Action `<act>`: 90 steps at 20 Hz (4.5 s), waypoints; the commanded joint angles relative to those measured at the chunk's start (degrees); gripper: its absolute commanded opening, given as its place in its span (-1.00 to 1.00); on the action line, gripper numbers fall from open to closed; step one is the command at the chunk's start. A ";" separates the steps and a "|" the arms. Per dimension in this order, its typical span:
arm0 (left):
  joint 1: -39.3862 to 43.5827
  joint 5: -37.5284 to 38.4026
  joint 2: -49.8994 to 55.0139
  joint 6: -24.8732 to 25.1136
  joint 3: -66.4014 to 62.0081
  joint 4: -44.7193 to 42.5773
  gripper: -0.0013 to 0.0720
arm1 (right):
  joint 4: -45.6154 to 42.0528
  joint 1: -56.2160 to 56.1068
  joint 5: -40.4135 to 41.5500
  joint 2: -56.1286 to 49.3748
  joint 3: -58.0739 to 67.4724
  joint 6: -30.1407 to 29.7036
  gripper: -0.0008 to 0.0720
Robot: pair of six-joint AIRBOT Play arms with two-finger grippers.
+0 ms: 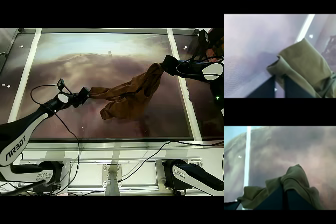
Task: Fold the clothes and pants, and hang the long-sleeved shirts on hangers.
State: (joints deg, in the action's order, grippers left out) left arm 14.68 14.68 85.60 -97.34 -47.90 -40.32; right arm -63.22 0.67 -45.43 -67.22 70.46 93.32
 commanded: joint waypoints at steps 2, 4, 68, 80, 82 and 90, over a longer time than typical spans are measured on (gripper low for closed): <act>-0.02 -2.19 1.09 -0.02 0.00 0.55 -0.91 | 0.02 0.00 -0.09 0.04 0.07 0.02 -0.94; -0.02 -2.75 1.07 0.00 0.00 0.52 -0.91 | 0.02 0.00 -0.09 0.04 0.07 0.02 -0.94; -5.90 -21.92 -13.55 19.41 -3.89 -13.03 -0.81 | -7.58 0.00 10.14 -13.92 9.25 2.03 -0.94; -20.94 24.09 -28.24 19.87 -2.67 -22.88 -0.49 | -12.13 17.38 -16.35 -12.22 9.35 -8.74 0.34; -22.03 24.22 -33.42 19.85 -0.96 -22.93 -0.49 | -11.72 20.55 -25.05 -13.62 9.25 -15.30 0.33; -21.90 31.21 -41.22 19.80 1.36 -22.69 -0.49 | 1.95 28.37 -37.46 -18.93 -3.17 -31.74 0.25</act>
State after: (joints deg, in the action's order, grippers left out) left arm -7.01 41.91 46.09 -77.54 -46.94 -62.96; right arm -66.74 27.00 -79.83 -85.12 72.53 68.90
